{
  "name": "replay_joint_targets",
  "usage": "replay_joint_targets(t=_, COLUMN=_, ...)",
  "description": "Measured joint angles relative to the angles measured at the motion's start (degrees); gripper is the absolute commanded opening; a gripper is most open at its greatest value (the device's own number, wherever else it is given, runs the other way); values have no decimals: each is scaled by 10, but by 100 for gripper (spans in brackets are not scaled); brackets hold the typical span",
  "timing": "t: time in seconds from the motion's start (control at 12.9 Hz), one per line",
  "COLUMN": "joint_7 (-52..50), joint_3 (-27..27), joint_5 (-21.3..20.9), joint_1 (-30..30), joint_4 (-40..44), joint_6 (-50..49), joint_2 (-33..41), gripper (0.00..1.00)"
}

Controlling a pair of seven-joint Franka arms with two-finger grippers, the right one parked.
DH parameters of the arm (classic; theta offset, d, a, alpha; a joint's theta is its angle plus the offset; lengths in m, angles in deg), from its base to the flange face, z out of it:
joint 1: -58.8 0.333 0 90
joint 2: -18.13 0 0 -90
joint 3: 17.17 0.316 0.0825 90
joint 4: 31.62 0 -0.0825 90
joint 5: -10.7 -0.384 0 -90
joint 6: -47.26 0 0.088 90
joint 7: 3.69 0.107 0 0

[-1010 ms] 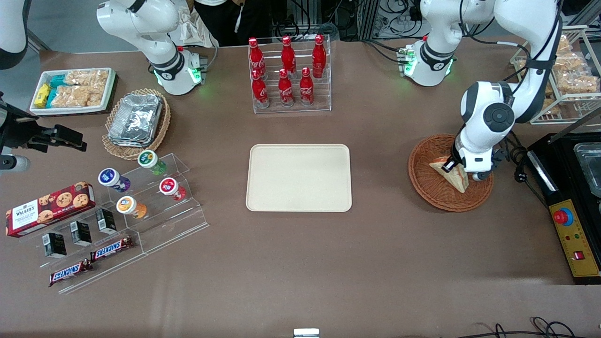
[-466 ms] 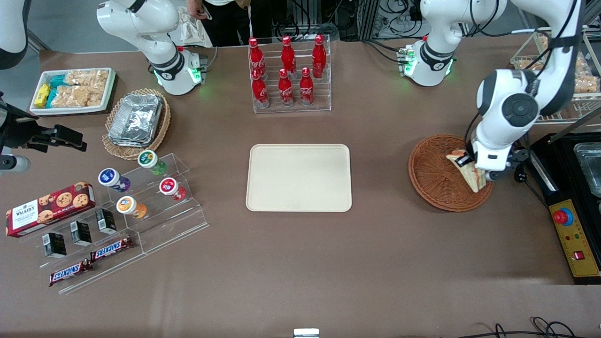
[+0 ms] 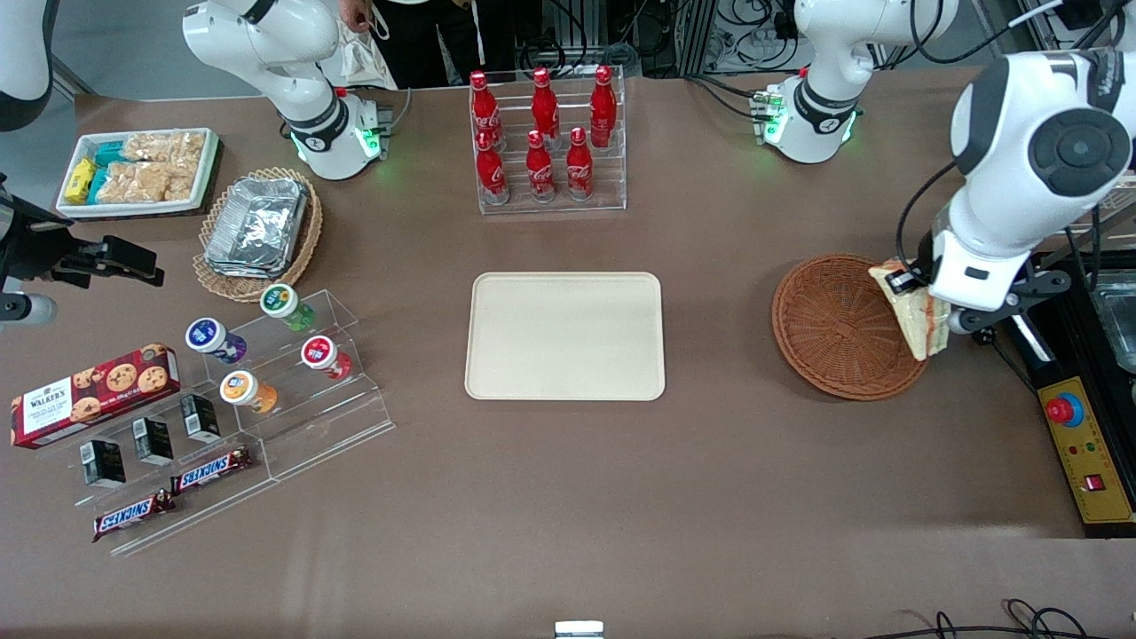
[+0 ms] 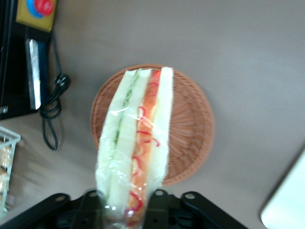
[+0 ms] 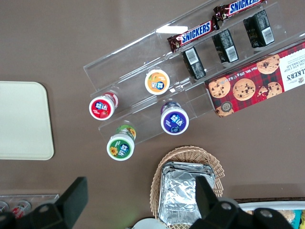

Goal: Place sandwich from basket to tray
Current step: 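Carry the held sandwich with the left gripper over the cream tray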

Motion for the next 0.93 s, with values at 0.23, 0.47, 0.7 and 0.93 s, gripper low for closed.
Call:
replay_joint_targets(t=0.23, joint_7=-23, joint_3=-98, joint_5=9, joint_1=-4, joint_4=81, joint_6=-40, joint_2=-65, gripper=0)
replay_joint_targets(t=0.47, joint_7=-82, joint_3=-161, joint_5=12, joint_1=-16, joint_4=122, joint_6=-20, joint_2=-125, gripper=0)
replay_joint_targets(t=0.7, joint_7=-92, joint_3=-175, joint_5=14, joint_1=-63, joint_4=122, joint_6=44, joint_2=-170, gripper=0)
replay_joint_targets(t=0.93, joint_7=-95, joint_3=-176, joint_5=10, joint_1=-96, joint_4=119, joint_6=111, joint_2=-255, gripper=0)
